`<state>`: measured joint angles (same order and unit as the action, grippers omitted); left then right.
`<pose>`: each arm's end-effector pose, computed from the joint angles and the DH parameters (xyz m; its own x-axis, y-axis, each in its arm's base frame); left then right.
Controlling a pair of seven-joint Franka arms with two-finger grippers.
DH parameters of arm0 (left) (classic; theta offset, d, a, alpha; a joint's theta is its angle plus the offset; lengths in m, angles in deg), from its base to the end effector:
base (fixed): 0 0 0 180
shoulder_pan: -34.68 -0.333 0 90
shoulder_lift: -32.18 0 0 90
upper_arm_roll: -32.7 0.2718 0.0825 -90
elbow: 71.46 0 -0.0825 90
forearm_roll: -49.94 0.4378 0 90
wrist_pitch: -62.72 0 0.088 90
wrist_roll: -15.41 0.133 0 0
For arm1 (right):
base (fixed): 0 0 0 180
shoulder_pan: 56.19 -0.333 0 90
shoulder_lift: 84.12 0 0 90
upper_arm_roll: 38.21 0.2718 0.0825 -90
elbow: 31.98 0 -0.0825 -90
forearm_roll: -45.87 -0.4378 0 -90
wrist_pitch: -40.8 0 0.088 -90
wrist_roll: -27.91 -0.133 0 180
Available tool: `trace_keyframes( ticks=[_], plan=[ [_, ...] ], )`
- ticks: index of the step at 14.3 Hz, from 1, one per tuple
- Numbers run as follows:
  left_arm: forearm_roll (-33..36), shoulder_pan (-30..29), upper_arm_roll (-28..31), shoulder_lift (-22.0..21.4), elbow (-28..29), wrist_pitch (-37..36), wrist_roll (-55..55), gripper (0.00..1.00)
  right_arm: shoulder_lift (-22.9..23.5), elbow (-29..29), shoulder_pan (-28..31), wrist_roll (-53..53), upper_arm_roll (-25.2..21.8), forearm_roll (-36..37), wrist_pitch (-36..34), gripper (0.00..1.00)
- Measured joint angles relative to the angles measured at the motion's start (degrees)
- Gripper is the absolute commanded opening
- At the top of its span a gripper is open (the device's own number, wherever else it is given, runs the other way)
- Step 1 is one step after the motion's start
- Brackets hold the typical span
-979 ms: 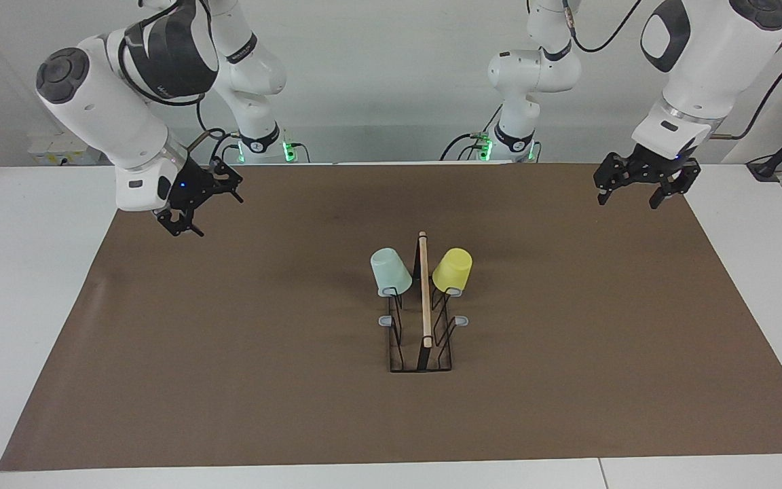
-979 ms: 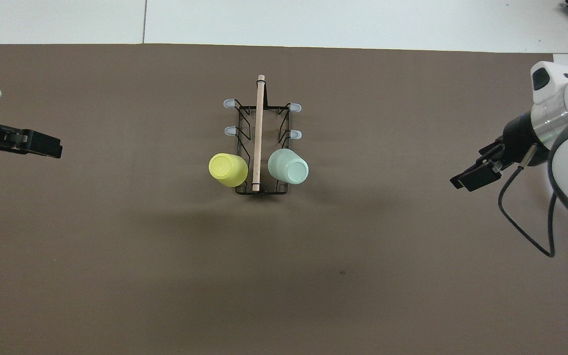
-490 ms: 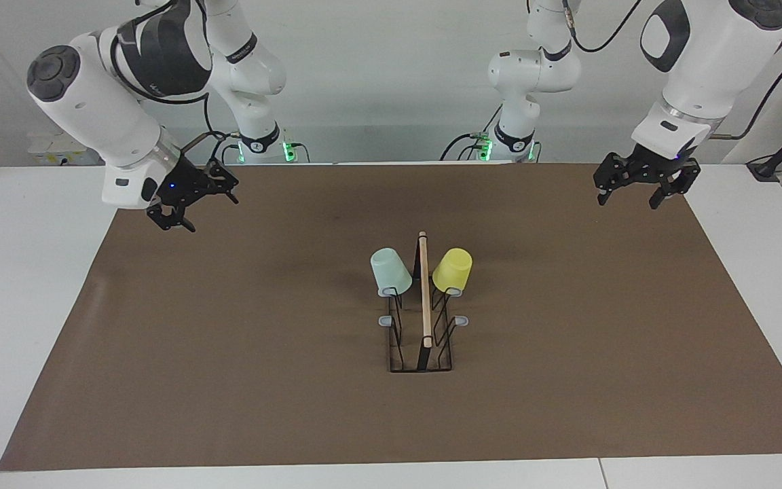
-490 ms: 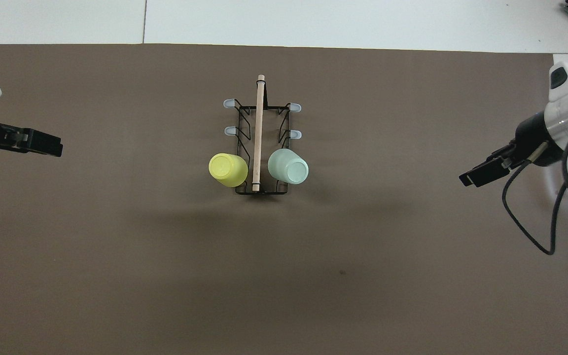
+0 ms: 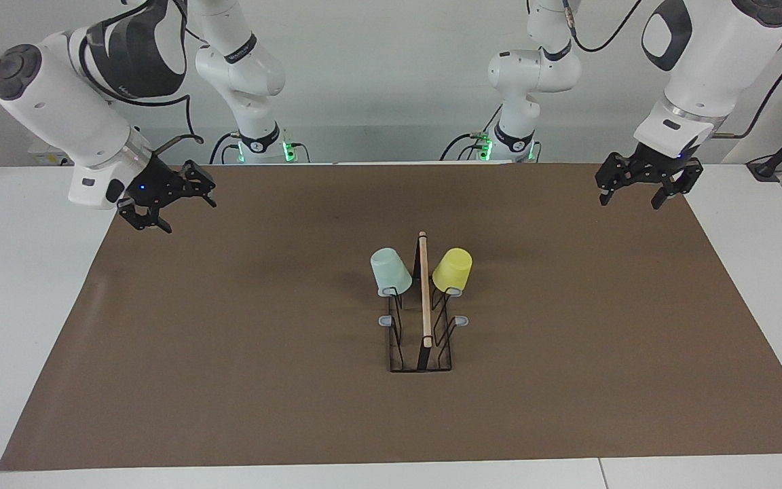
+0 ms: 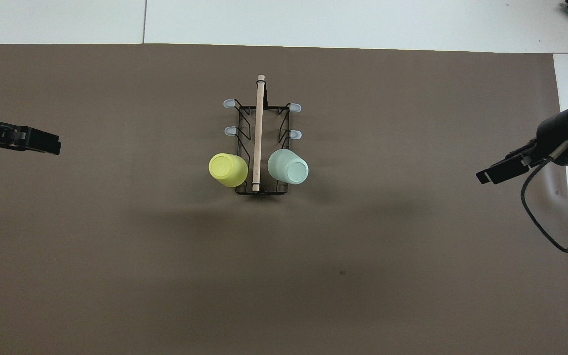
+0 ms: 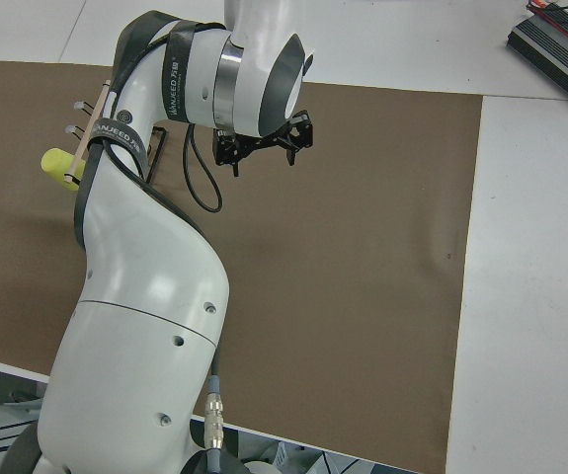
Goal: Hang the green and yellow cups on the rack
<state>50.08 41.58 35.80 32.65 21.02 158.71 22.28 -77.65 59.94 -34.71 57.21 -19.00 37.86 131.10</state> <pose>0.6198 -0.0410 0.5358 0.9813 -0.1853 0.0523 -0.1851 -0.9827 -0.0092 0.6255 -0.0127 0.4732 0.8931 0.4487 -0.0319 0.4319 -0.8751 -0.2181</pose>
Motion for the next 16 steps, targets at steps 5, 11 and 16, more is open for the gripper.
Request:
trace_keyframes(
  ticks=[5, 11, 16],
  plan=[
    [0.0, -0.9, -0.1, -0.6, -0.3, -1.2, 0.0, 1.0, -0.6, -0.5, -0.5, -11.4, 1.2, 1.7, 0.1, 1.0],
    [0.0, -2.5, -2.1, -0.6, -0.3, -2.2, 0.0, 1.0, -1.2, -0.6, -2.0, -14.8, 1.0, 2.4, 0.0, 1.0],
    [0.0, -2.9, -2.9, -0.6, -0.3, -2.5, 0.0, 1.0, -1.4, -0.6, -11.0, -15.5, -7.5, 2.6, 0.0, 1.0]
  ],
)
